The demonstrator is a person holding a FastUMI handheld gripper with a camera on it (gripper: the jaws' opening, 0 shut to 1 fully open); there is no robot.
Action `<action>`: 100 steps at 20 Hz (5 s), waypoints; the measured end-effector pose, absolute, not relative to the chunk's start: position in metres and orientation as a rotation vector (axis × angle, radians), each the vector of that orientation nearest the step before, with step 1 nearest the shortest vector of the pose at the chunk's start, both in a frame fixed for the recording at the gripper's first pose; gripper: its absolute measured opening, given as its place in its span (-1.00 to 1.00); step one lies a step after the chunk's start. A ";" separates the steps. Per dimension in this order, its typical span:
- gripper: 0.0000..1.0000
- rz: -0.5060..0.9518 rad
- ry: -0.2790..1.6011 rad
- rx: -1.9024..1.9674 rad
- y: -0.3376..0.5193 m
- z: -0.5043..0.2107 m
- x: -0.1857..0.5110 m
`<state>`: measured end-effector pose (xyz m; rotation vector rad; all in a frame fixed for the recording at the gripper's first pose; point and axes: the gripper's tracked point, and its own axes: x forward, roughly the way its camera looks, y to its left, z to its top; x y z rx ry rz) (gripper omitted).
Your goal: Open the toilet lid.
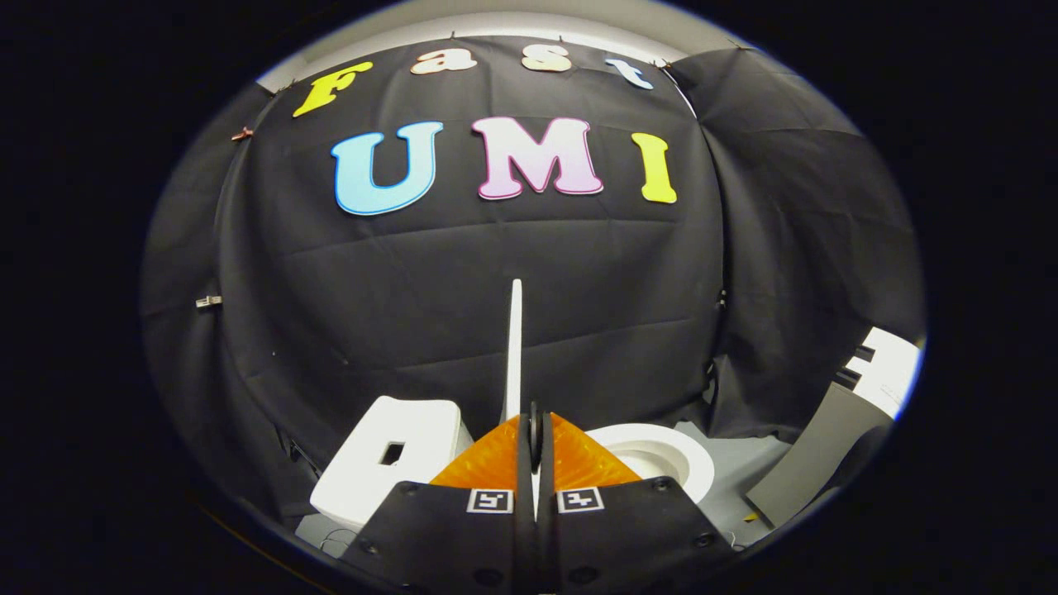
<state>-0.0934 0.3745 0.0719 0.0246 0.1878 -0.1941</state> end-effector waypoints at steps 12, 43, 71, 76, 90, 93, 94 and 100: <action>-0.86 -0.120 0.146 -0.092 0.484 0.059 -0.091; 0.98 0.155 0.141 -0.034 0.546 0.069 -0.100; 0.97 -0.001 -0.021 -0.086 0.145 0.064 -0.020; 0.97 0.034 -0.020 -0.119 0.135 0.031 -0.011; 0.97 0.053 -0.055 -0.105 0.128 0.024 -0.013; 0.96 0.060 -0.050 -0.088 0.132 0.023 -0.013; 0.96 0.057 -0.047 -0.098 0.131 0.022 -0.013; 0.97 0.053 -0.025 -0.091 0.128 0.017 -0.013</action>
